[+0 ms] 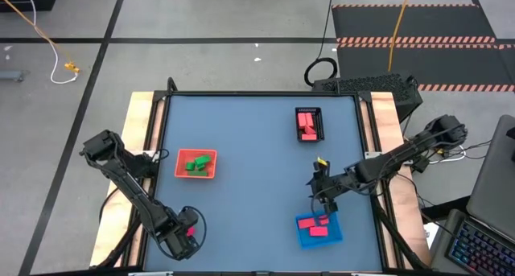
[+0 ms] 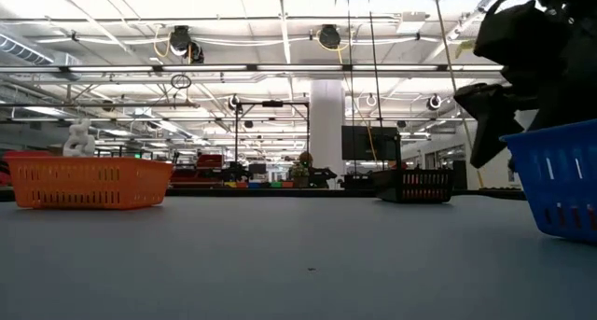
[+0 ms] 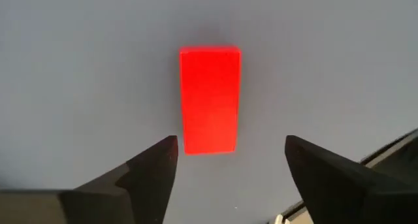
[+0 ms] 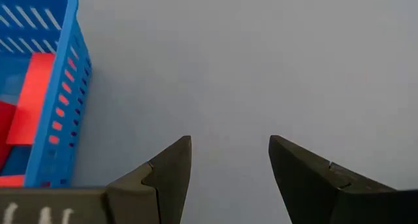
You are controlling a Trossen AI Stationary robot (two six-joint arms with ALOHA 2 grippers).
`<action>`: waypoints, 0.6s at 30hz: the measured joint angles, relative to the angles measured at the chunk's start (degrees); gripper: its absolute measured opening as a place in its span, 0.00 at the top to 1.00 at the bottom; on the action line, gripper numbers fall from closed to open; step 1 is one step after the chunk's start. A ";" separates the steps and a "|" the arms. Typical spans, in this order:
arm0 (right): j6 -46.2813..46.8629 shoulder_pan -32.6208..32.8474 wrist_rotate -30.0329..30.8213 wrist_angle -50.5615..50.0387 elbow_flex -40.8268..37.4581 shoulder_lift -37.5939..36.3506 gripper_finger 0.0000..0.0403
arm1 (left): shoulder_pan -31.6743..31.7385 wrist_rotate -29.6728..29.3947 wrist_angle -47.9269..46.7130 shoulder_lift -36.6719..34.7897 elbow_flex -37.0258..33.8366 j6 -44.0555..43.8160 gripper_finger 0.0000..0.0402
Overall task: Sort & place blocks by color
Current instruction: Put the red block into the blue bin
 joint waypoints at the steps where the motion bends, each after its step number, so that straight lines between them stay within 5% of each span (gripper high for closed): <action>1: 0.87 0.17 0.01 -0.66 0.00 -0.39 0.51 | 0.00 -0.49 -0.10 0.16 0.00 -0.01 0.28; 11: 8.25 3.29 -0.01 -2.35 -0.02 -4.02 0.51 | 0.02 -1.62 0.19 6.16 0.07 1.16 0.35; 18: 14.57 5.59 -0.97 -4.62 -0.01 -5.05 0.51 | 0.89 -1.14 -0.06 7.02 0.17 1.18 0.55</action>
